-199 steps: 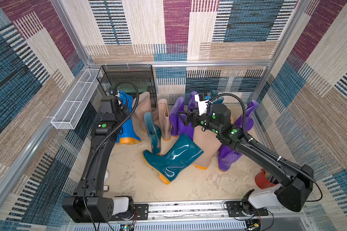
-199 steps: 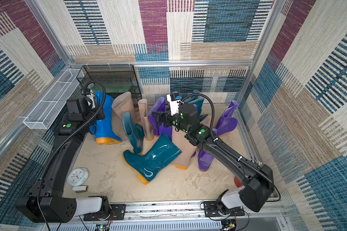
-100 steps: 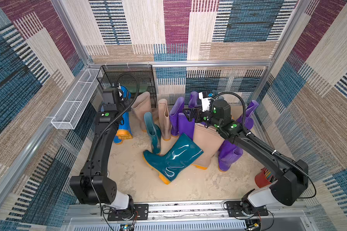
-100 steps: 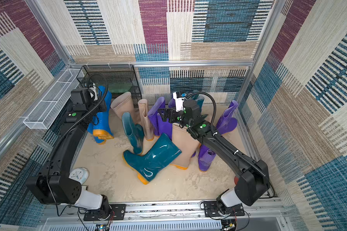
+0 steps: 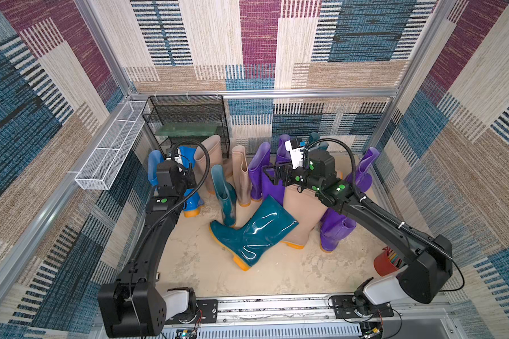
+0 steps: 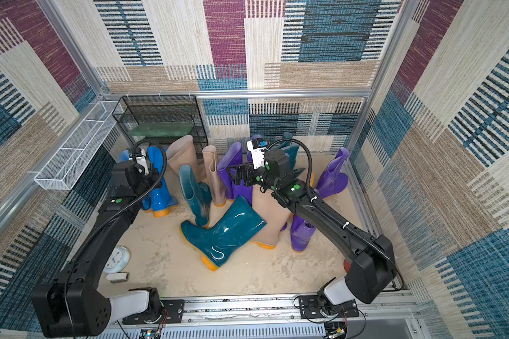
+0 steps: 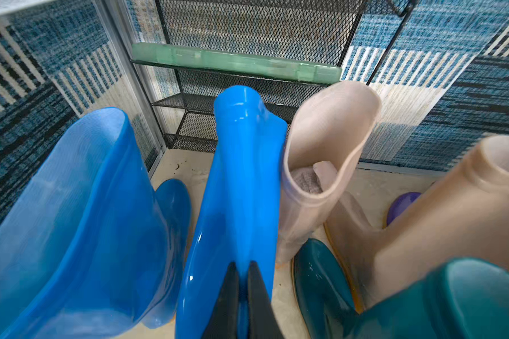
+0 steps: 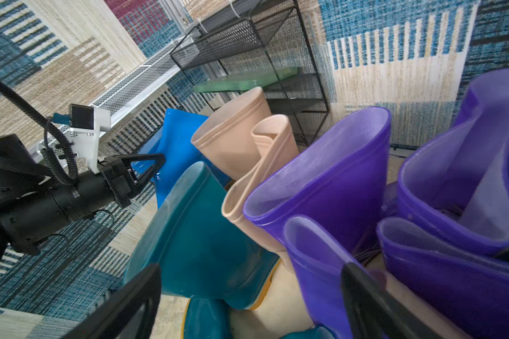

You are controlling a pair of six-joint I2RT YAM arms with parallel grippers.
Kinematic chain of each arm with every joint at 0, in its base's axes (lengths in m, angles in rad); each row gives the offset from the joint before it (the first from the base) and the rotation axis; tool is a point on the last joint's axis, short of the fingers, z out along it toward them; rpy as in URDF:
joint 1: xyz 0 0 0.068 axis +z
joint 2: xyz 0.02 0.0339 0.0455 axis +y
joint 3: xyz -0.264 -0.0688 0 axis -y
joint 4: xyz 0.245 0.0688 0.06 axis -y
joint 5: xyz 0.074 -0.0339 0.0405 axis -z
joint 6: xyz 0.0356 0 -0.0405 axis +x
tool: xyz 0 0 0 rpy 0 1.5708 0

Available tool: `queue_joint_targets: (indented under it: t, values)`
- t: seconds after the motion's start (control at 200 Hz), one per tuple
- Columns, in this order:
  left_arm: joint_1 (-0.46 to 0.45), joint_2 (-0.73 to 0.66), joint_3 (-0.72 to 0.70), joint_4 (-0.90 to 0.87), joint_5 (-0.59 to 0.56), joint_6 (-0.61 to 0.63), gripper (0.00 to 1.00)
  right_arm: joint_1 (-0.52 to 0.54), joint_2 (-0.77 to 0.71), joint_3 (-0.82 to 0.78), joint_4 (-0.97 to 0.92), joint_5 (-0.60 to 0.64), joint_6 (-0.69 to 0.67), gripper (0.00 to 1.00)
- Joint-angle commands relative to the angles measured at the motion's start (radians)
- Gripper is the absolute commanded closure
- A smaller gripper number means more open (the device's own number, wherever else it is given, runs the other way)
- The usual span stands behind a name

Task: Match and arrange rain boots in pairs
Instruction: Place the rain boot at the center of the board.

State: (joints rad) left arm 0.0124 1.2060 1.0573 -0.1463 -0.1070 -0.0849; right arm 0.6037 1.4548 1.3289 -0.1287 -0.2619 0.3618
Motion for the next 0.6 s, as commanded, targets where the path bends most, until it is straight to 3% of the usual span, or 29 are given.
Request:
queue_joint_targets:
  t: [0.0, 0.105, 0.275, 0.451, 0.596]
  values:
    - [0.001, -0.089, -0.033, -0.046, -0.016, -0.05, 0.83, 0.019, -0.033, -0.021, -0.002, 0.008, 0.003, 0.03]
    - [0.001, -0.205, -0.08, -0.135, 0.001, -0.086, 0.64, 0.041, -0.071, -0.042, -0.012, 0.027, 0.003, 0.03]
    - [0.0, -0.382, -0.164, -0.278, 0.049, -0.173, 0.45, 0.074, -0.136, -0.092, -0.014, 0.063, 0.0, 0.04]
    - [0.0, -0.46, -0.117, -0.439, 0.057, -0.204, 0.44, 0.103, -0.196, -0.137, -0.015, 0.102, -0.005, 0.05]
    - [-0.001, -0.389, 0.087, -0.614, 0.038, -0.222, 0.41, 0.121, -0.237, -0.161, -0.024, 0.131, -0.02, 0.05]
